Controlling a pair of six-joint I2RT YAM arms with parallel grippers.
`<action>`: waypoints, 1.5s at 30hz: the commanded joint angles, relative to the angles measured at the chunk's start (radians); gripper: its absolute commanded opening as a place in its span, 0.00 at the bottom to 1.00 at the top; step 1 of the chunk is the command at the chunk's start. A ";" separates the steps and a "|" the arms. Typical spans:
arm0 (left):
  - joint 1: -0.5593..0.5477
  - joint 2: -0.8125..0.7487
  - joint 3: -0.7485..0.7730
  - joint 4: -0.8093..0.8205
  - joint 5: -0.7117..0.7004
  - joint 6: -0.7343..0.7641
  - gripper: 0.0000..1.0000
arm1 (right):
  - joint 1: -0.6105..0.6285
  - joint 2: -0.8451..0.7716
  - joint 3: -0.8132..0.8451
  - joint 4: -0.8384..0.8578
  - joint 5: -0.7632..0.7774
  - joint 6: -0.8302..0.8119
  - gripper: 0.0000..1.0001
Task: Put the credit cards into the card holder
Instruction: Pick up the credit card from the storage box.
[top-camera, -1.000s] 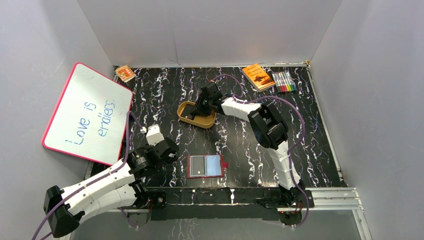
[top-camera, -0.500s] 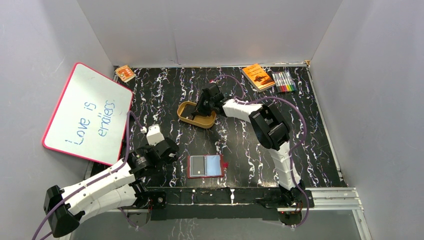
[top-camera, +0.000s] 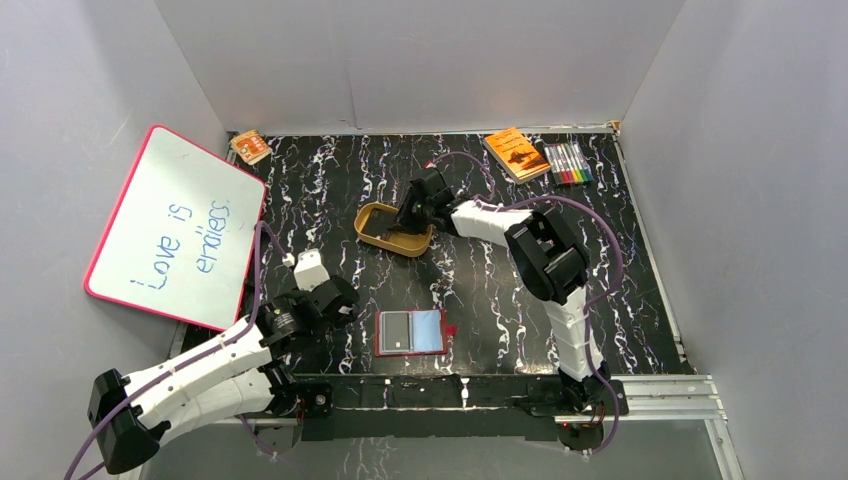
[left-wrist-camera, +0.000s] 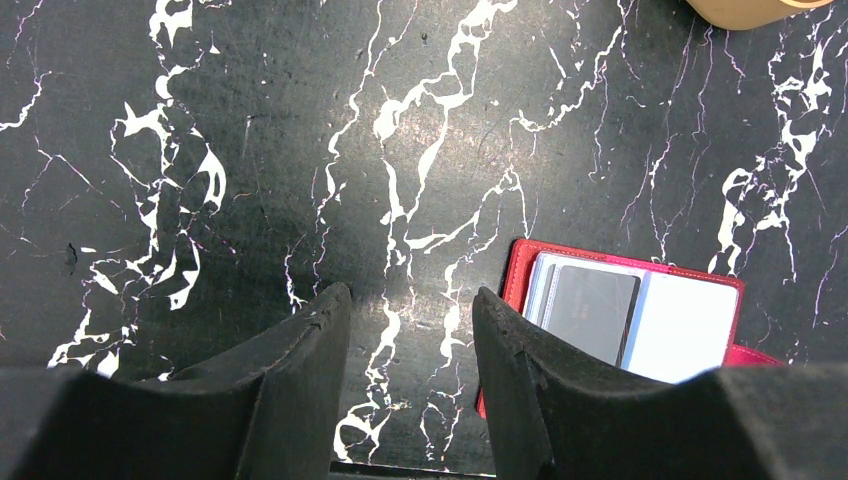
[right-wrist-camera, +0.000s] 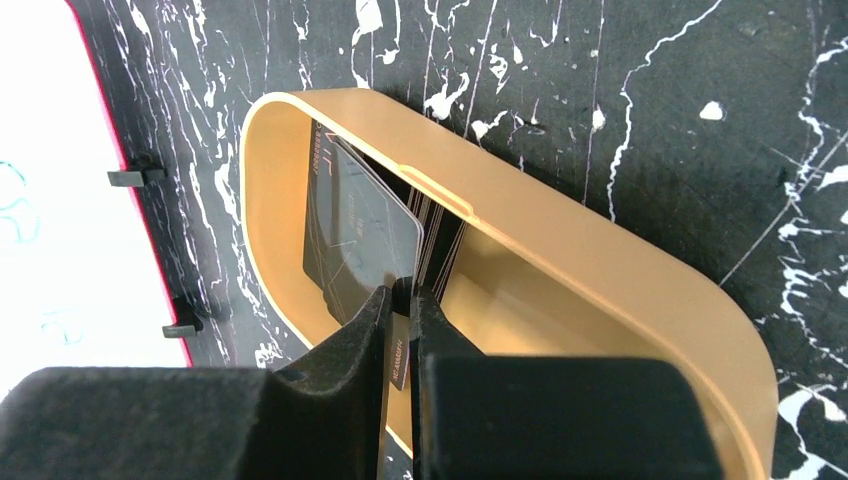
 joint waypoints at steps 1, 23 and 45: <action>0.005 -0.006 0.001 -0.009 -0.023 0.005 0.46 | -0.005 -0.061 -0.028 -0.015 0.009 -0.015 0.11; 0.005 -0.037 0.061 -0.072 -0.081 -0.016 0.44 | -0.006 -0.178 -0.068 -0.018 -0.033 0.140 0.00; 0.005 -0.065 0.161 -0.146 -0.191 -0.035 0.46 | -0.123 -0.488 -0.291 -0.024 -0.310 0.446 0.00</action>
